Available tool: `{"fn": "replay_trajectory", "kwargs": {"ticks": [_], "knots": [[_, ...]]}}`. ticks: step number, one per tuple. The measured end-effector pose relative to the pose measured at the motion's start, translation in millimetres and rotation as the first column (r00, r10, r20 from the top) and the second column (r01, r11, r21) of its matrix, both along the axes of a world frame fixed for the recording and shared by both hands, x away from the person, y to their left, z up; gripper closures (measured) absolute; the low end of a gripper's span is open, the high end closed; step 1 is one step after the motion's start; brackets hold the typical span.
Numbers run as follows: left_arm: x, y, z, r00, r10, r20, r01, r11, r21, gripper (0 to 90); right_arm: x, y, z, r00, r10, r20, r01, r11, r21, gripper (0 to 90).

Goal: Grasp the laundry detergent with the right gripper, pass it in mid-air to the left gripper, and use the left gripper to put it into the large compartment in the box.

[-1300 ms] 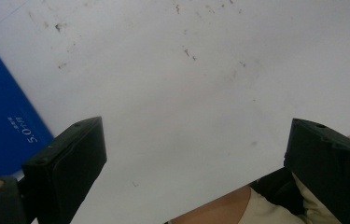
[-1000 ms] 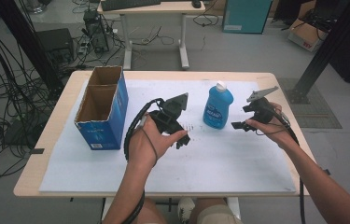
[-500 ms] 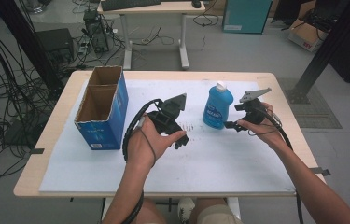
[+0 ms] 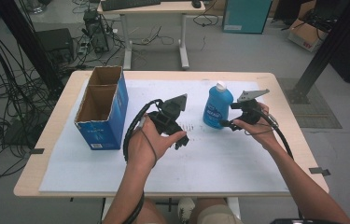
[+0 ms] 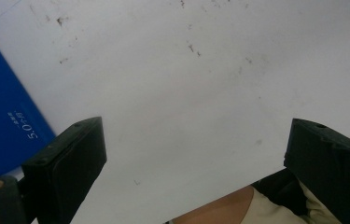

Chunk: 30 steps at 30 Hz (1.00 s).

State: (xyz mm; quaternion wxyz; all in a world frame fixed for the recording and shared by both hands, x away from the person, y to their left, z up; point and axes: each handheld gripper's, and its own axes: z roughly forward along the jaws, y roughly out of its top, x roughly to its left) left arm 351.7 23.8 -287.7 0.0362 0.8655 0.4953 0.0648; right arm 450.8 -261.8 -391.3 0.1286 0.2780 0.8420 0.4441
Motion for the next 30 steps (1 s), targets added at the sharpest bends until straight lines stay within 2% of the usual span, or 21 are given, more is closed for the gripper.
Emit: {"fn": "replay_trajectory", "kwargs": {"ticks": [30], "knots": [[1.1, 1.4, -2.0, 1.0, 0.004, -0.003, -0.004, 1.0, 0.001, 5.8, 13.6, 13.8, -10.3, 0.9958, -0.049, 0.077, 0.041, 0.9941, 0.101, 1.5]]}}
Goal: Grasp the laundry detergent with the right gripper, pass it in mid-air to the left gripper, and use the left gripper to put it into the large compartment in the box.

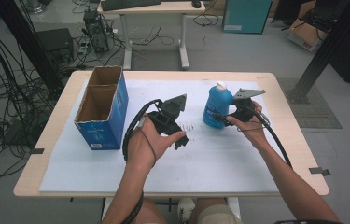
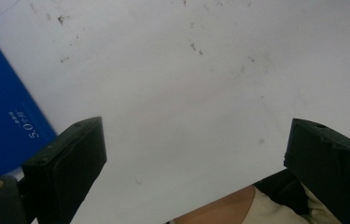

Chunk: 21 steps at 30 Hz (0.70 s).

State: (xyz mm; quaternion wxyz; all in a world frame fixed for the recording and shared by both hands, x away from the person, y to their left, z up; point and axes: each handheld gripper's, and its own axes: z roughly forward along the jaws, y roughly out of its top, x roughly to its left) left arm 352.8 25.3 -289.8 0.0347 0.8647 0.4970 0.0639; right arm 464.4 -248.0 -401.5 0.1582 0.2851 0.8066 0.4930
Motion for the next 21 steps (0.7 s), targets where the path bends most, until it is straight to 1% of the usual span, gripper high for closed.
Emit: {"fn": "replay_trajectory", "kwargs": {"ticks": [4, 8, 15, 16, 21], "knots": [[0.6, -0.7, -0.3, 1.0, -0.006, 0.0, 0.006, 1.0, 0.005, 5.8, 0.7, 0.8, -0.5, 1.0, -0.001, 0.007, 0.001, 1.0, 0.008, 1.5], [0.7, -1.2, -0.1, 1.0, -0.004, -0.001, 0.004, 1.0, 0.001, 5.8, 1.5, 2.3, -0.6, 0.9999, 0.001, 0.015, -0.001, 0.9999, 0.016, 1.4], [1.0, -1.5, 0.4, 1.0, -0.007, 0.001, 0.007, 1.0, 0.005, 5.8, 2.0, 5.0, 1.1, 0.9998, -0.012, 0.013, 0.012, 0.9998, 0.017, 1.3], [1.0, -1.4, 0.4, 1.0, -0.007, 0.001, 0.007, 1.0, 0.005, 5.8, 2.5, 5.6, 2.0, 0.9997, -0.014, 0.018, 0.014, 0.9997, 0.021, 1.3], [0.4, -0.6, 0.4, 1.0, -0.005, 0.003, 0.005, 1.0, 0.006, 5.8, 3.3, 6.5, 3.3, 0.9998, -0.011, 0.018, 0.011, 0.9996, 0.025, 1.2]]}}
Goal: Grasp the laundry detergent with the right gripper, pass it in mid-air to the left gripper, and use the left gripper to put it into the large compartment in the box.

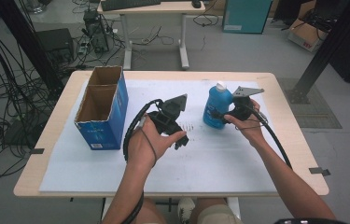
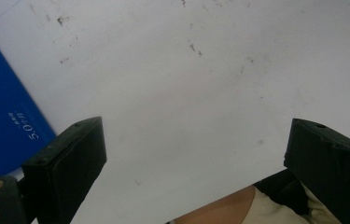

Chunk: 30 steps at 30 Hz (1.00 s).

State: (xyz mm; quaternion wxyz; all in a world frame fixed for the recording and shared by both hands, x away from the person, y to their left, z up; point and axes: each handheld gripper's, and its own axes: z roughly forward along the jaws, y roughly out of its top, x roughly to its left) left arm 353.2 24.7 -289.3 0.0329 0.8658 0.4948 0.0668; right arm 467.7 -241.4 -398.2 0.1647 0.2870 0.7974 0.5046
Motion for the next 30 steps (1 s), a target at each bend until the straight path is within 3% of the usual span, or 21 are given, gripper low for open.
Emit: {"fn": "replay_trajectory", "kwargs": {"ticks": [30], "knots": [[-0.7, 1.8, -0.1, 1.0, 0.006, -0.001, -0.006, 1.0, -0.002, 5.8, 1.7, 5.9, -2.5, 0.9999, 0.011, 0.008, -0.011, 0.9999, 0.005, 1.2]]}}
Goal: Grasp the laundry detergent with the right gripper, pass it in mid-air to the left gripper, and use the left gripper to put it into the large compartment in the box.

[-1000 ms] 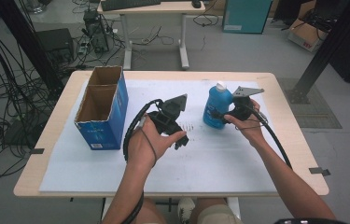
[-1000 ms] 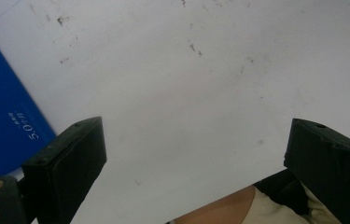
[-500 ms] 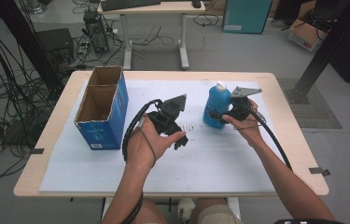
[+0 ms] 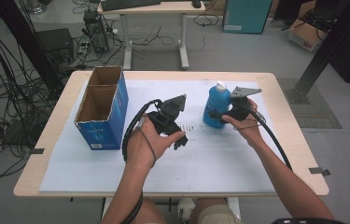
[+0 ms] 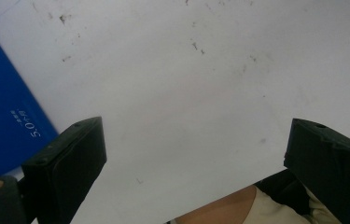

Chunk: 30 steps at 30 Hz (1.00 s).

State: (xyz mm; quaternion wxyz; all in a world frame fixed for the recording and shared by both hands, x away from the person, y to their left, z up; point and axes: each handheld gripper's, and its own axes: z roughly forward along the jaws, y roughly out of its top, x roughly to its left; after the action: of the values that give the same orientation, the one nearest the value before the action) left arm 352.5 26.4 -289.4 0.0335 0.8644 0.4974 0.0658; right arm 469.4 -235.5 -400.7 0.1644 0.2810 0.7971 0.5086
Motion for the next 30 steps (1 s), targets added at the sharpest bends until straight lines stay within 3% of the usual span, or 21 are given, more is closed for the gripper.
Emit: {"fn": "replay_trajectory", "kwargs": {"ticks": [30], "knots": [[-0.6, -0.2, 0.5, 1.0, -0.003, 0.002, 0.003, 1.0, 0.005, 5.8, -2.9, -3.8, -1.1, 1.0, -0.008, 0.005, 0.008, 1.0, 0.005, 1.2]]}}
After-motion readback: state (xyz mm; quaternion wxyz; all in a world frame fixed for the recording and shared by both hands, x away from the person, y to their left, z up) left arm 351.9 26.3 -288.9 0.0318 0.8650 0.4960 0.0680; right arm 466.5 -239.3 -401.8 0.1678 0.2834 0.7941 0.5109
